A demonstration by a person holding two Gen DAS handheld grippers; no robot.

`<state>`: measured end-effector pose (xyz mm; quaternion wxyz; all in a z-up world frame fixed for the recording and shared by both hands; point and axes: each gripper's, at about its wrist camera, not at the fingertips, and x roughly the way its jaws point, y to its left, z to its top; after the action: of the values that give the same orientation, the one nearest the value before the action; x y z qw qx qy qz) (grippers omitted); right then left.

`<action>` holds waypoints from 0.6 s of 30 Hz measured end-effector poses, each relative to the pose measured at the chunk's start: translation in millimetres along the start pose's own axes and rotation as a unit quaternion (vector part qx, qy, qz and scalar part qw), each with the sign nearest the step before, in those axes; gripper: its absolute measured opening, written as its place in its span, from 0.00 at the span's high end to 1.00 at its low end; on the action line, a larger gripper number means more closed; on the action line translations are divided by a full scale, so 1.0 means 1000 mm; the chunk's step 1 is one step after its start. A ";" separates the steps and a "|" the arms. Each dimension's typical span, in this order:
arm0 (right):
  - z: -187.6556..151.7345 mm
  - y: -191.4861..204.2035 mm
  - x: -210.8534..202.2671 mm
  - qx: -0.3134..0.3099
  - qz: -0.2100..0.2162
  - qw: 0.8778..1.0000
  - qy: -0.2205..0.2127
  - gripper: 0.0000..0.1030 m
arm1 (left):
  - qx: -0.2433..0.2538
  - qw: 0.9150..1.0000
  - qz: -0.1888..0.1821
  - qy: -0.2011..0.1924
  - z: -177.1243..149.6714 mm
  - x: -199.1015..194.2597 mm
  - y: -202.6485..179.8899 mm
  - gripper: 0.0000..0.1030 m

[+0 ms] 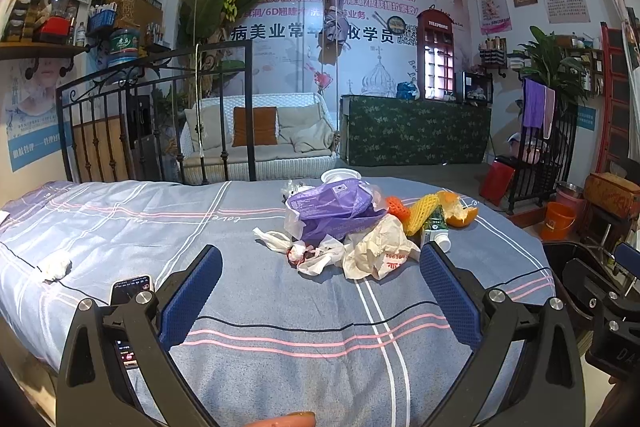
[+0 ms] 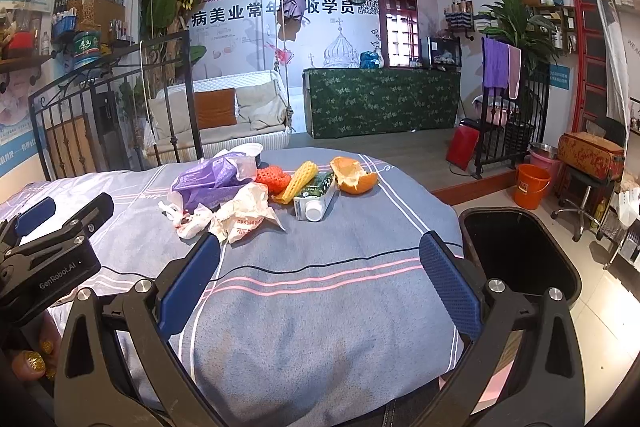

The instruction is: Collect trash

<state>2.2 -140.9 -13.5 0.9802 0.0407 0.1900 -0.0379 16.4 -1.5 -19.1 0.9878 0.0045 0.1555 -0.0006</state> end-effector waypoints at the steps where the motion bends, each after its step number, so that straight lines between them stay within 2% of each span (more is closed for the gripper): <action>1: 0.000 0.000 0.001 0.000 0.000 1.000 0.001 0.04 | 0.000 1.000 0.000 0.003 -0.001 0.002 0.000 0.05; 9: -0.005 0.001 0.017 -0.002 0.001 1.000 0.027 0.04 | -0.001 1.000 -0.001 0.029 -0.009 0.016 0.003 0.05; 18: -0.010 0.005 0.054 -0.012 0.011 0.997 0.073 0.04 | 0.002 0.995 -0.032 0.095 -0.022 0.045 0.007 0.05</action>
<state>48.9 -138.2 -43.0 0.9644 0.0334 0.2613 -0.0216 52.5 5.3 -53.9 0.9681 0.0020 0.2486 -0.0317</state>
